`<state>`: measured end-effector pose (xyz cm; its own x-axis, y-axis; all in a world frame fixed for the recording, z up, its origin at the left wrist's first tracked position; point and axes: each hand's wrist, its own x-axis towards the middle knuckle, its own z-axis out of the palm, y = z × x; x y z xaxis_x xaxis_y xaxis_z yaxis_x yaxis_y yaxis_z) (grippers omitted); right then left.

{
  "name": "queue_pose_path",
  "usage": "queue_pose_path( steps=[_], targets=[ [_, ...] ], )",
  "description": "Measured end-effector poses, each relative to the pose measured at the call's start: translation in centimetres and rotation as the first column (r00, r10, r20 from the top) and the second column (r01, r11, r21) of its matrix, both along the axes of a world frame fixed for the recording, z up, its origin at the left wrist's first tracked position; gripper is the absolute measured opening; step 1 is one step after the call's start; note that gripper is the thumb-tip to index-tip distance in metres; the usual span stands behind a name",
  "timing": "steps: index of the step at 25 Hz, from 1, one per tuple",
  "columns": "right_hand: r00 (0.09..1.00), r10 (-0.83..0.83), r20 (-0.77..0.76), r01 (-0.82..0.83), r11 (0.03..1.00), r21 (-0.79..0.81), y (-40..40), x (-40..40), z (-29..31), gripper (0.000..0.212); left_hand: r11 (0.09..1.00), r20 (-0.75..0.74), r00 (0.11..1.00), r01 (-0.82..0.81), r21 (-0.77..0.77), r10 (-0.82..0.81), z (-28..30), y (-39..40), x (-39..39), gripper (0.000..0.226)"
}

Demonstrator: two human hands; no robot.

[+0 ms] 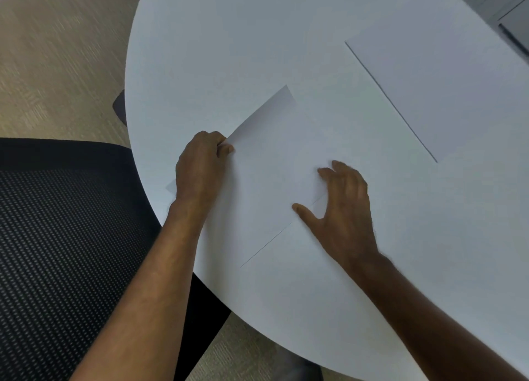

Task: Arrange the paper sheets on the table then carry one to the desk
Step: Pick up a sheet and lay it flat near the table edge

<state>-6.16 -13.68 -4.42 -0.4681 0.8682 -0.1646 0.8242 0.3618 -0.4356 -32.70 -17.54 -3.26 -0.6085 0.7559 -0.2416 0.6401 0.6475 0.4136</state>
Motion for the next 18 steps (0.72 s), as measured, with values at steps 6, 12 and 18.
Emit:
queue_pose_path(
  steps=[6,12,18],
  targets=[
    [0.999,0.005,0.046,-0.007,1.000,0.030,-0.5,-0.4,-1.4,0.090,0.975,-0.142,0.970,-0.177,0.137,0.196,-0.6,-4.4,4.4,0.054],
    [0.999,-0.026,0.041,0.024,0.999,0.049,-0.6,-0.3,-1.7,0.091,0.977,-0.117,0.973,-0.206,-0.057,0.198,-3.1,-7.8,10.2,0.064],
    [0.999,-0.018,0.040,0.016,0.999,0.051,-0.6,-0.3,-1.8,0.092,0.979,-0.139,0.975,-0.186,-0.078,0.174,-3.8,-8.1,10.1,0.069]
  ],
)
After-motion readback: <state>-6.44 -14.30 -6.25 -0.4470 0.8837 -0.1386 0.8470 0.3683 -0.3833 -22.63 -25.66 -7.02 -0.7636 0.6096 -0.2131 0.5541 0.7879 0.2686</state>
